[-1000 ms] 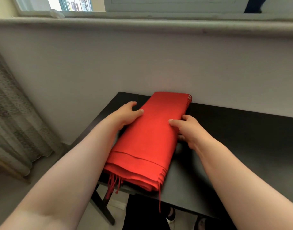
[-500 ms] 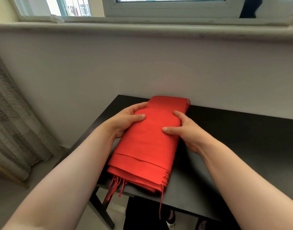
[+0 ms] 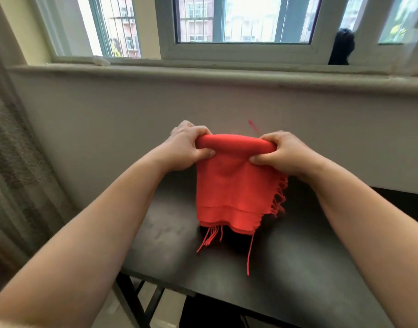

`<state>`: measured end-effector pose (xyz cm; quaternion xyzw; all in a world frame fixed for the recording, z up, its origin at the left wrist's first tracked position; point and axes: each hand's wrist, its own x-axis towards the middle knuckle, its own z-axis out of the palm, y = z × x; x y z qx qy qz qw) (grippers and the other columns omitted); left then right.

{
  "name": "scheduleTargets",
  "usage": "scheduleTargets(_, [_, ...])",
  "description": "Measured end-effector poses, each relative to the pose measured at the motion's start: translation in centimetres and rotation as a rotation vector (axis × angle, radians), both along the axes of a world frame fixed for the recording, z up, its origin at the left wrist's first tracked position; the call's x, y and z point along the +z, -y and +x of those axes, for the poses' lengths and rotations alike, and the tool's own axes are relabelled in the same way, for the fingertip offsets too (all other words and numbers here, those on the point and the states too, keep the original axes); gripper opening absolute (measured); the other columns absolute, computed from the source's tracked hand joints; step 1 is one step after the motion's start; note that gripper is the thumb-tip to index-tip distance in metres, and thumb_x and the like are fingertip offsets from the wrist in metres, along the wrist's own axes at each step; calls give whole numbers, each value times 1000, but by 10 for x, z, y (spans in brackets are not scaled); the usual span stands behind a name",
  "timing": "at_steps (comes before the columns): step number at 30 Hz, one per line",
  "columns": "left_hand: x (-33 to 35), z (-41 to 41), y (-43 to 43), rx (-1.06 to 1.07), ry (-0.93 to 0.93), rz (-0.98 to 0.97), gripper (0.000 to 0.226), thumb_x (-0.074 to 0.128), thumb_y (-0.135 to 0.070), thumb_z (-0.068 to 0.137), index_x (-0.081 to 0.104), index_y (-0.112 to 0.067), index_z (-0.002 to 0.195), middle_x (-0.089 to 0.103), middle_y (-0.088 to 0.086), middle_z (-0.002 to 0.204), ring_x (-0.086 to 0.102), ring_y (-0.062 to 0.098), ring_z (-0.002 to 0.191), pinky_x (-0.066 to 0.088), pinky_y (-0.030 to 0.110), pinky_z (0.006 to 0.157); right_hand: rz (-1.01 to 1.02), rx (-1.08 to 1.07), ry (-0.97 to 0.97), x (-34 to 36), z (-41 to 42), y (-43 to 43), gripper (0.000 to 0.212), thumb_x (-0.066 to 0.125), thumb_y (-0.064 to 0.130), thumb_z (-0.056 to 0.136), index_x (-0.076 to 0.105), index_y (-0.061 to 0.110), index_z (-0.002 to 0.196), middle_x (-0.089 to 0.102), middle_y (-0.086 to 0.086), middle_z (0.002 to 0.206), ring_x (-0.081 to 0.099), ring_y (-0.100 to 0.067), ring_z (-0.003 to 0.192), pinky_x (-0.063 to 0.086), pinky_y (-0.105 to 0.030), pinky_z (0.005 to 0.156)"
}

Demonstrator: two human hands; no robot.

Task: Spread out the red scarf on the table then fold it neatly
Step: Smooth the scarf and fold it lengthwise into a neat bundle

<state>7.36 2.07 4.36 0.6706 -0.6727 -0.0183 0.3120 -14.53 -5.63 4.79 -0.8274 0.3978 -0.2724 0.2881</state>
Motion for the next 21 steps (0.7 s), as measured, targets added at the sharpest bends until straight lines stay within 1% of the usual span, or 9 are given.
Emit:
scheduleTargets(2, [2,1,-4,-125,-349,-62,31,74,-27,75,57,-20,100,54,3,99,55,12,91,47,27,81,101,76,183,9,-2,-6,16,73,9,76,65,20,84,63,0,75,59,-15,71,50,-27,62])
scheduleTargets(4, [0,-1,-9,-293,-851,-102,46,77,-38,65,53,-20,101,63,-1,92,62,7,80,51,23,73,144,114,356,18,-1,-9,21,71,5,78,61,19,92,62,0,78,59,-11,68,52,-24,60])
scheduleTargets(5, [-6,1,-8,-319,-977,-83,60,79,-47,60,52,-21,106,66,-1,97,65,8,85,53,25,77,151,129,425,21,1,-11,23,70,5,80,59,19,95,61,0,81,58,-10,68,52,-22,61])
scheduleTargets(7, [-17,-1,-9,-349,-1042,38,78,79,-59,52,52,-23,116,68,-1,109,65,12,97,51,31,88,152,134,543,26,8,-15,26,67,7,83,54,19,102,59,1,83,56,-8,71,51,-21,63])
scheduleTargets(10, [-21,-8,-14,-376,-1135,106,35,70,-30,75,60,-17,106,73,-3,93,65,14,88,54,25,84,142,36,651,32,16,-16,35,69,17,83,53,14,113,61,1,94,58,-8,80,53,-21,72])
scheduleTargets(13, [-14,-6,-13,-275,-1262,7,15,52,-9,90,61,-13,101,74,-1,78,68,11,69,57,24,70,586,68,739,30,22,-17,48,69,40,77,63,8,111,70,-11,99,67,-20,85,55,-34,81])
scheduleTargets(15, [-18,0,-14,-171,-1321,88,17,49,-12,93,60,-8,104,73,2,70,68,12,60,58,23,60,915,87,592,10,24,-21,48,66,49,70,69,9,95,73,-11,85,70,-21,72,58,-34,72])
scheduleTargets(19, [-46,14,-17,-28,-1513,434,33,40,-28,97,62,-4,91,72,10,68,69,18,59,58,29,59,1050,76,425,-40,37,-26,16,57,18,87,64,6,94,70,-9,64,66,-18,50,56,-28,49])
scheduleTargets(21, [-56,24,-16,-45,-1593,372,43,37,-38,96,65,-5,94,73,11,80,70,21,73,57,33,75,1000,-24,580,-53,48,-15,30,60,13,85,59,2,114,70,-13,75,66,-20,52,55,-31,48])
